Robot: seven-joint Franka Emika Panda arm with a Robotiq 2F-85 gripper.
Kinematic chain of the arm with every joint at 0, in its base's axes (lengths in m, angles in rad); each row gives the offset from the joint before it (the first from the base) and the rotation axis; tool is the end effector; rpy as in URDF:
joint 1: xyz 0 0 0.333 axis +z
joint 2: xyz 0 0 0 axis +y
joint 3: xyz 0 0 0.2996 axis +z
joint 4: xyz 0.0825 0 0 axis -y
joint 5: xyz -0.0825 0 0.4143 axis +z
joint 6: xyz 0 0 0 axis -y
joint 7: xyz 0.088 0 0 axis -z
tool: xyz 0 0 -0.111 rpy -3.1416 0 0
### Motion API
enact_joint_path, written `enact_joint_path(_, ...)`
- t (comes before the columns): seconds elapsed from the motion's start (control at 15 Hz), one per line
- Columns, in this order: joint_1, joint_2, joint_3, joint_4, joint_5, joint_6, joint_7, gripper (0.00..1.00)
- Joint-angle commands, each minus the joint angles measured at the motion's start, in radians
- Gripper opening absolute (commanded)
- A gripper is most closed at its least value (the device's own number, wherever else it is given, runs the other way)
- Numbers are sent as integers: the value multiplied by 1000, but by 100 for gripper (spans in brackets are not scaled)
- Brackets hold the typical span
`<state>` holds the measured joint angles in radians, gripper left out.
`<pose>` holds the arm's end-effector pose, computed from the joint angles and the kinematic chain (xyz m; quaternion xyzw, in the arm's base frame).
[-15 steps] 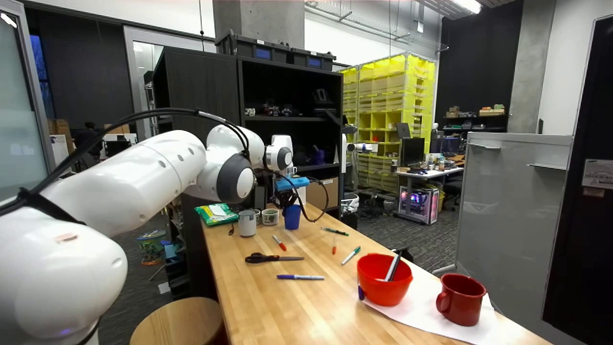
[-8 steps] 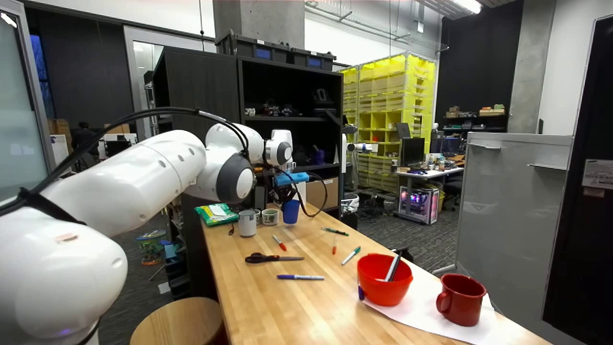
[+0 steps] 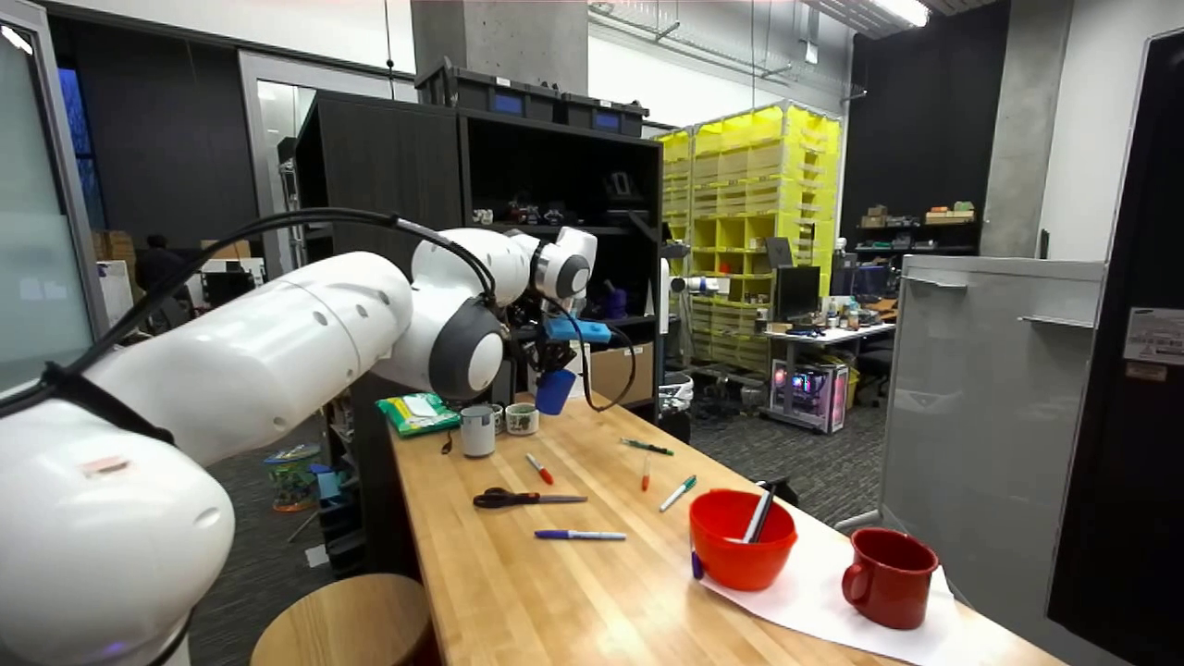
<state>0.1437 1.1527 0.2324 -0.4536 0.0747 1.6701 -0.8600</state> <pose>0.7948 0.1979 0.3517 -0.8466 -0.5115 -0.0784 0.1248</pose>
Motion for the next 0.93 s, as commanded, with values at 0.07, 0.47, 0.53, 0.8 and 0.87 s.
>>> enact_joint_path(0.07,-47,84,40,103,111,-110,-44,1)
enact_joint_path(0.47,-99,168,73,115,212,-142,-56,1)
enact_joint_path(0.53,-105,182,79,121,226,-140,-58,1)
enact_joint_path(0.8,-116,196,91,125,261,-149,-58,1)
enact_joint_path(0.87,-134,128,91,1,262,-99,-73,1)
